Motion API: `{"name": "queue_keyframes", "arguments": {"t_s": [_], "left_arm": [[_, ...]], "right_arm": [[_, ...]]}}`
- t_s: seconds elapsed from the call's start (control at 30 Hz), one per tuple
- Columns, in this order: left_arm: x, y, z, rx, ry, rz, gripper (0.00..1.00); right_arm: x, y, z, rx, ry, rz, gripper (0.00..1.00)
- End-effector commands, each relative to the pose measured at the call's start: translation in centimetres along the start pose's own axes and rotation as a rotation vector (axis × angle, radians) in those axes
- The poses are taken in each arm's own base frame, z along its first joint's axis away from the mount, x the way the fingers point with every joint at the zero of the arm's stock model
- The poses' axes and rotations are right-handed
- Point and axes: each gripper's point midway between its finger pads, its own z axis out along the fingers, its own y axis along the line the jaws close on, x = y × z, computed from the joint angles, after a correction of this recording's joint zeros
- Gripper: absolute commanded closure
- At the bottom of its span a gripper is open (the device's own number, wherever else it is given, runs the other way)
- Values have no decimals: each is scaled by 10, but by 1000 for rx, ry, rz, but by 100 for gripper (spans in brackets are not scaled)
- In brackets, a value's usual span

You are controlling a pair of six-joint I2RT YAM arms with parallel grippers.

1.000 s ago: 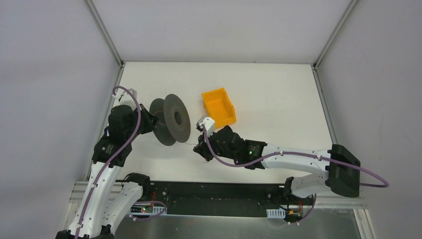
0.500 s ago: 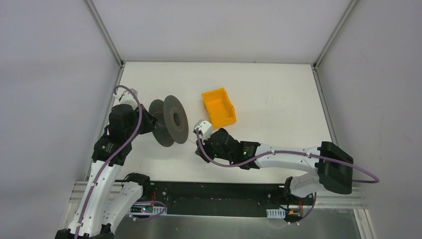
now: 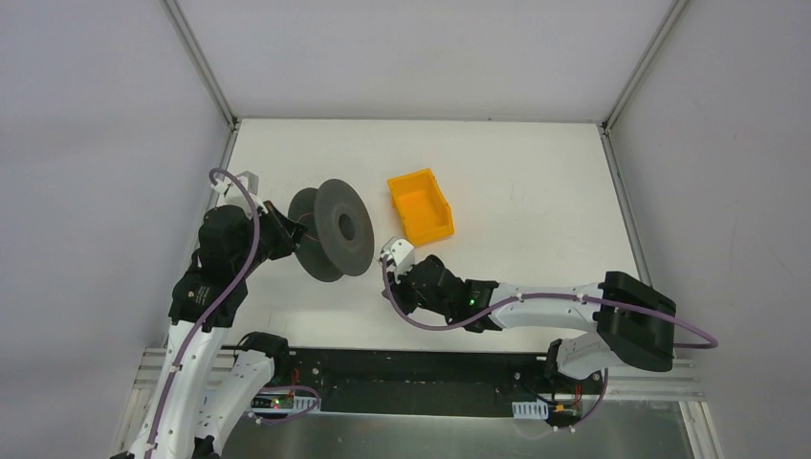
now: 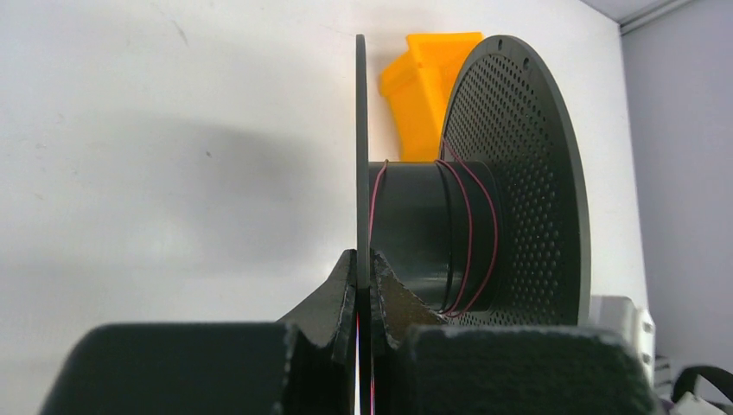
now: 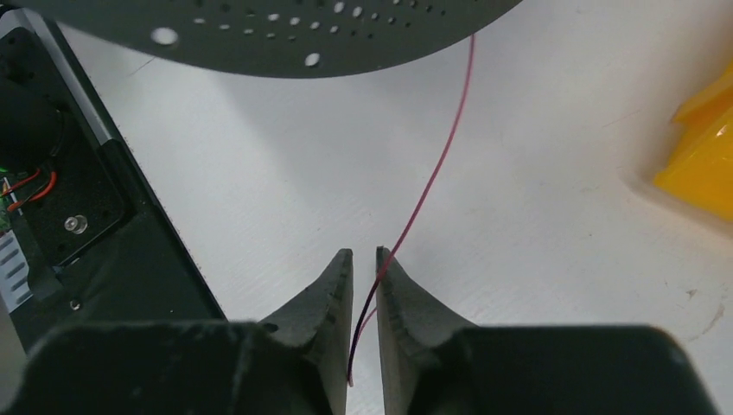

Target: Wrap the cables

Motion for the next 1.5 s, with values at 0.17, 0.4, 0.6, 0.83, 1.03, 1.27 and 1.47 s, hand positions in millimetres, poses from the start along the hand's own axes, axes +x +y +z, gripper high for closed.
{"name": "queue_keyframes", "arguments": {"t_s": [0.17,0.4,0.6,0.83,1.03,1.27,1.47], "left_arm": [[-28,-50,-36,224,-93,-75,100],[-29,-61,-46,276,-88,-100,100],[-32,-66,-49,297,-91,-114,100],[-46,-51,-37,198,-145,-115,100],[-55,-30,-10,56,-133,5,100],[-20,1,21,-99,62,138,100],[-9,13,24,-185,113,221,100]], "right_arm": [[-28,-10,-2,-31,-193,56,79],[-36,-20,-16,-6,-259,55,75],[-40,-20,-24,-40,-297,48,100],[-33,-7,-28,-88,-194,-9,100],[-38,5,-35,-18,-89,-225,100],[-93,-6,-47,72,-119,-466,100],[-105,21,-43,-80,-97,-636,100]]}}
